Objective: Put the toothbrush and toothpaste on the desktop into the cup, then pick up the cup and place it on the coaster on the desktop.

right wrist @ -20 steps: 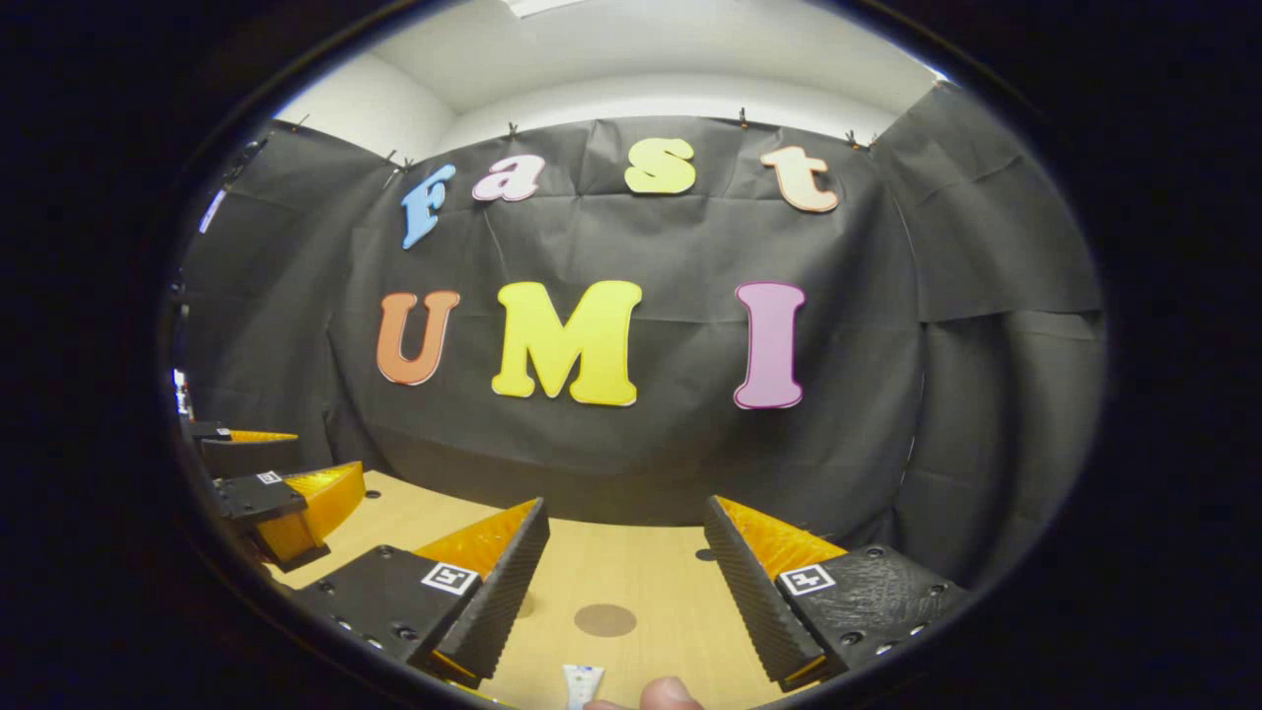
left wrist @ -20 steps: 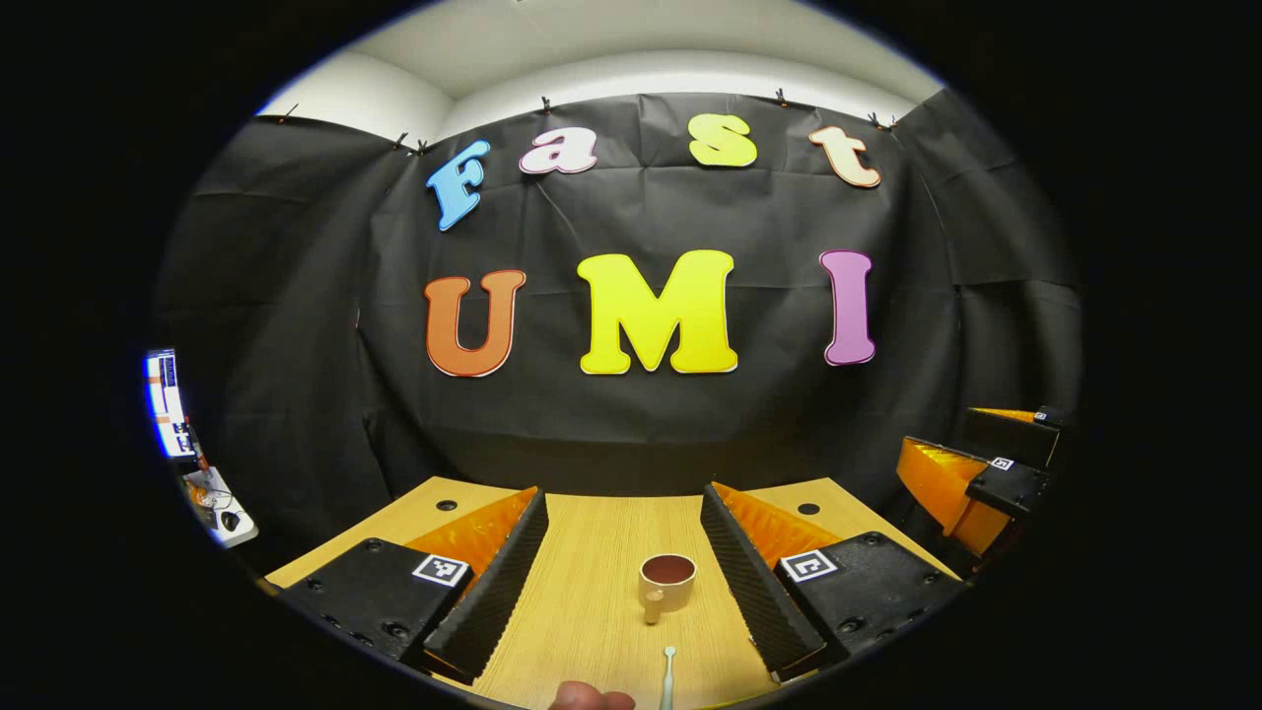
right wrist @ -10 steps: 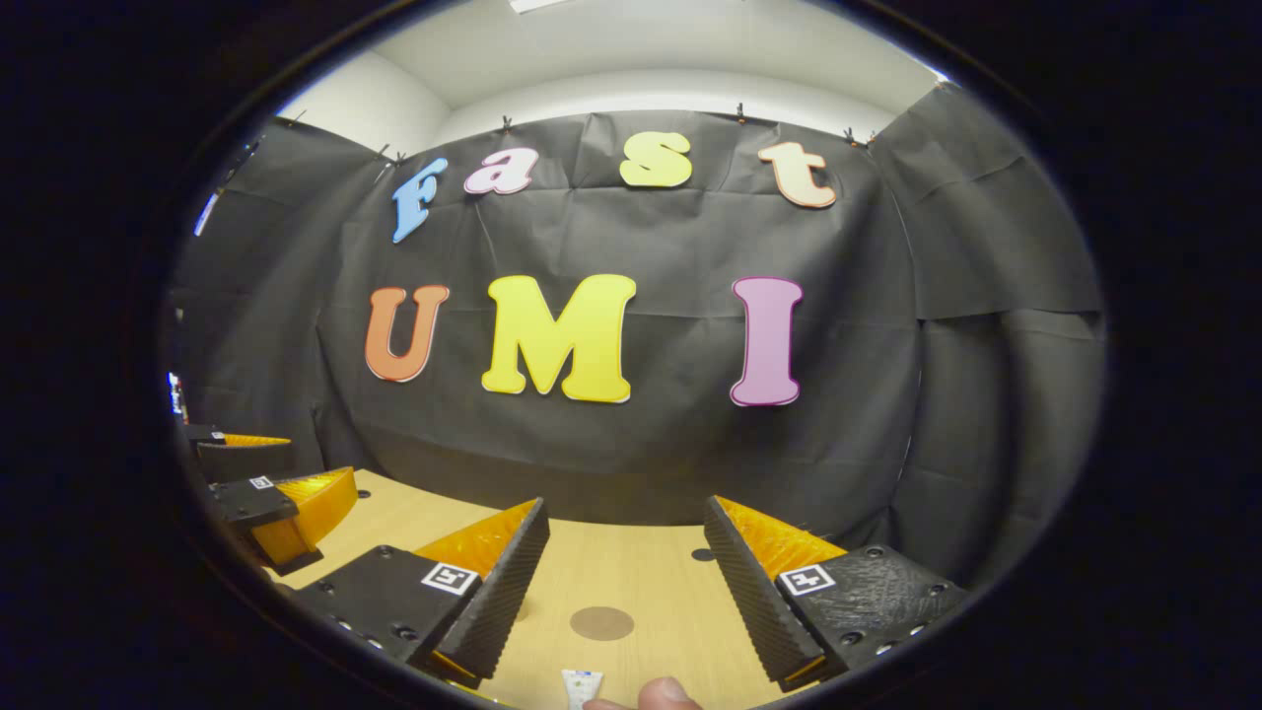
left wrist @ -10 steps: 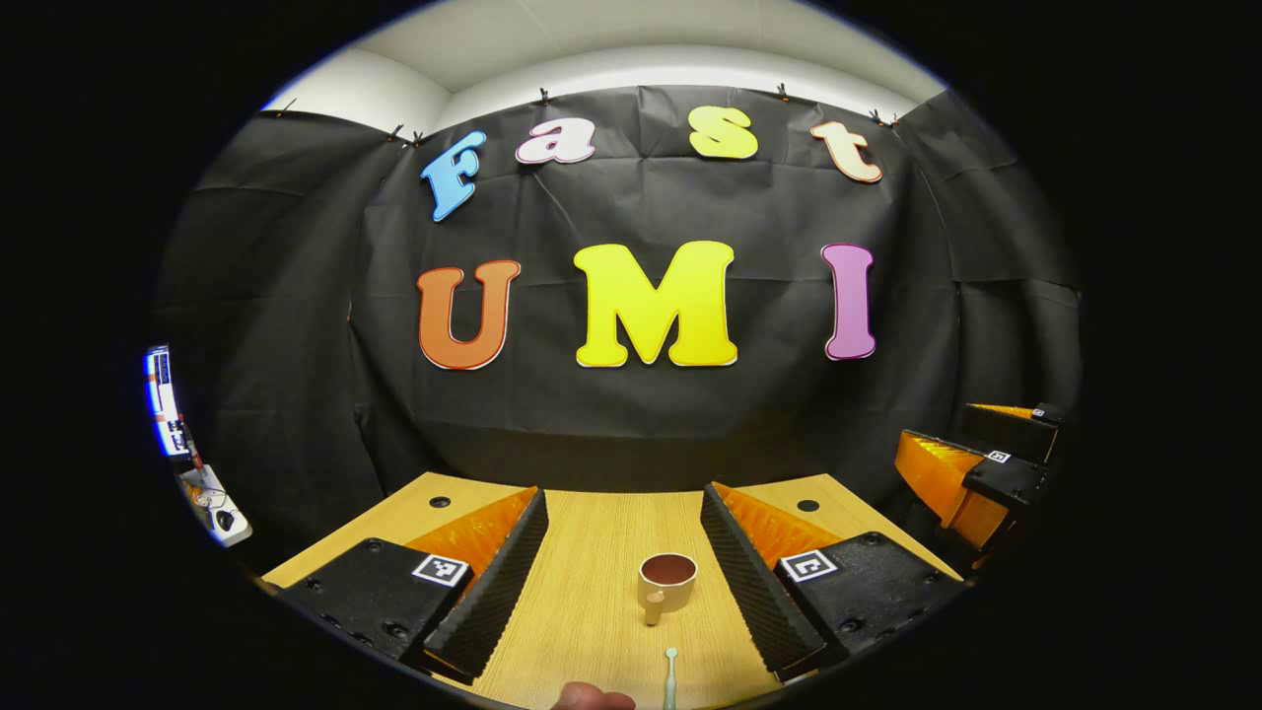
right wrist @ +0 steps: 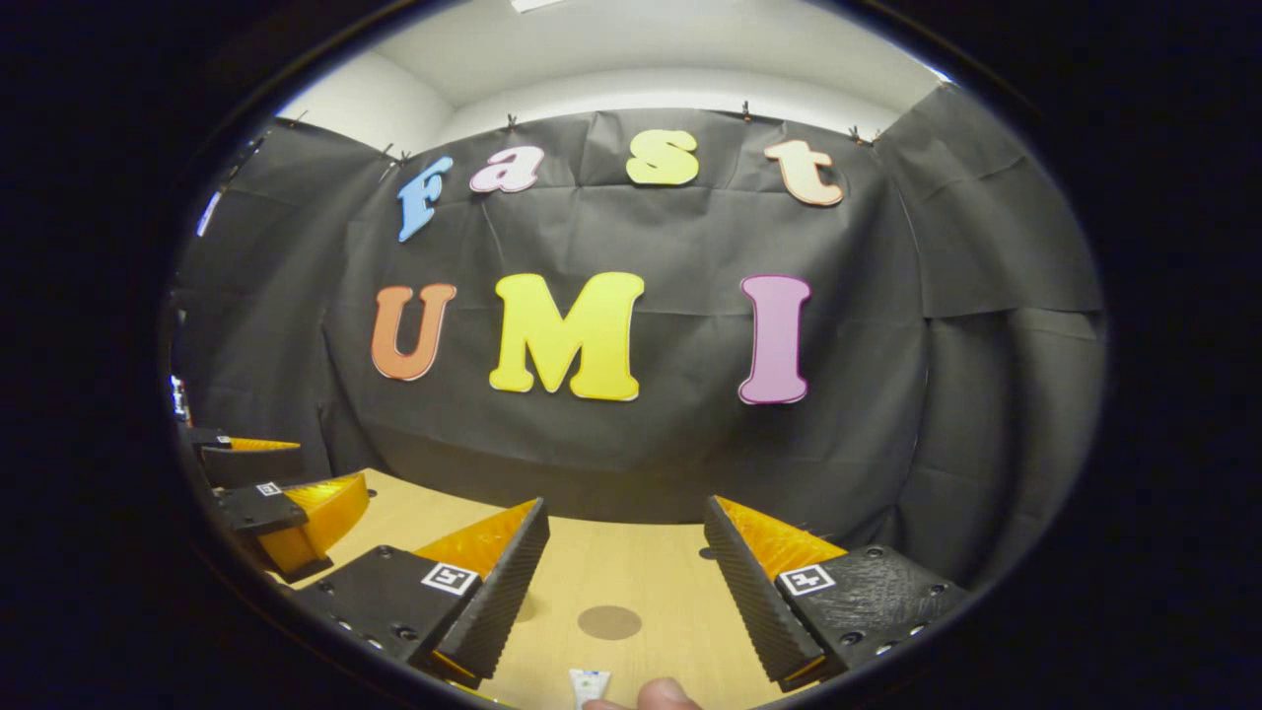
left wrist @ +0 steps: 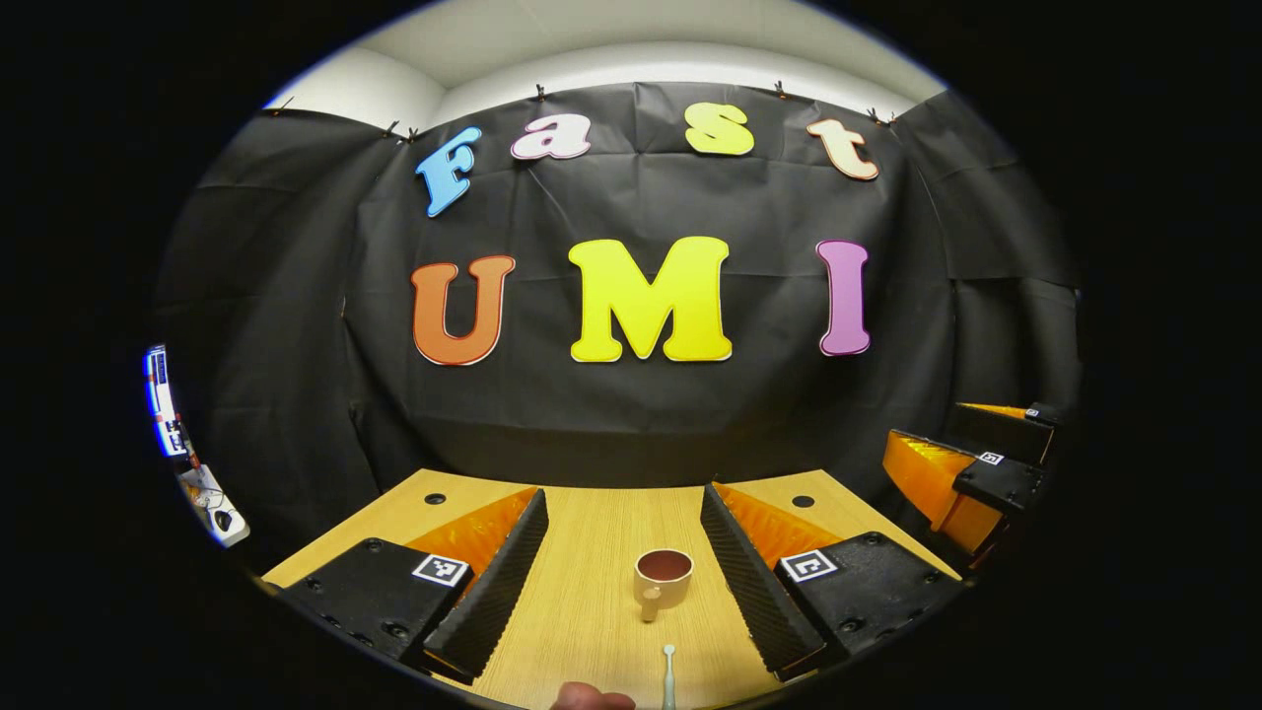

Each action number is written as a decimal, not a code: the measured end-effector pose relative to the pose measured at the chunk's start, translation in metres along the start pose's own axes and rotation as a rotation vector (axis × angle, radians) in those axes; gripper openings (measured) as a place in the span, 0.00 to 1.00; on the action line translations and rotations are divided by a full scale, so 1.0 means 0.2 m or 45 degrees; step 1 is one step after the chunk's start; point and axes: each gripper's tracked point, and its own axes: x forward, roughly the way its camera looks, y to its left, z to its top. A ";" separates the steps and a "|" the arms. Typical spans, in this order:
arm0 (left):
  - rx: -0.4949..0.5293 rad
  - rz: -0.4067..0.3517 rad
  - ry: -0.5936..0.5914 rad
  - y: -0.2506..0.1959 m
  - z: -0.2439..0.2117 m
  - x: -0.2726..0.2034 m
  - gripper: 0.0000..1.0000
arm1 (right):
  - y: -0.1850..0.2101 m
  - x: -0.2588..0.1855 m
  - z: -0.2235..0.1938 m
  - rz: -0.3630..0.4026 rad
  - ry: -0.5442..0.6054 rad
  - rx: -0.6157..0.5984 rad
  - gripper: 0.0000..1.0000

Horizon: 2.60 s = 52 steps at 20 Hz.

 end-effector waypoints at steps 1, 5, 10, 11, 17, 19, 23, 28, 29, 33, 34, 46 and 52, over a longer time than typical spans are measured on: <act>0.000 -0.003 0.004 0.00 -0.01 -0.01 0.98 | 0.00 0.00 0.00 0.002 0.003 0.002 0.95; -0.002 -0.017 0.037 -0.03 -0.05 -0.01 0.99 | 0.00 -0.01 -0.04 0.012 0.028 0.007 0.95; 0.002 -0.044 0.157 -0.07 -0.22 -0.03 0.99 | -0.02 -0.01 -0.19 0.043 0.140 0.003 0.95; -0.010 -0.065 0.203 -0.09 -0.28 -0.03 0.94 | -0.03 -0.01 -0.23 0.044 0.165 0.000 0.97; -0.020 -0.102 0.517 -0.13 -0.66 -0.09 0.99 | -0.06 -0.05 -0.55 0.079 0.376 -0.045 0.98; -0.027 -0.112 0.633 -0.15 -0.79 -0.11 0.99 | -0.07 -0.07 -0.66 0.080 0.453 -0.052 0.98; -0.066 -0.150 0.858 -0.19 -1.00 -0.16 1.00 | -0.08 -0.11 -0.90 0.070 0.655 -0.047 0.95; -0.136 -0.184 1.121 -0.25 -1.25 -0.23 0.99 | -0.09 -0.17 -1.17 0.077 0.905 -0.030 0.95; -0.135 -0.191 1.158 -0.27 -1.29 -0.24 0.99 | -0.09 -0.17 -1.21 0.078 0.939 -0.035 0.95; -0.108 -0.194 1.265 -0.26 -1.41 -0.26 1.00 | -0.06 -0.19 -1.35 0.100 1.066 -0.040 0.95; -0.105 -0.190 1.280 -0.25 -1.43 -0.24 1.00 | -0.06 -0.19 -1.38 0.108 1.089 -0.046 0.95; -0.067 -0.174 1.399 -0.27 -1.62 -0.14 0.80 | 0.02 -0.18 -1.60 0.137 1.281 -0.068 0.95; -0.005 -0.144 1.411 -0.25 -1.65 -0.10 0.65 | 0.04 -0.20 -1.65 0.148 1.329 -0.068 0.93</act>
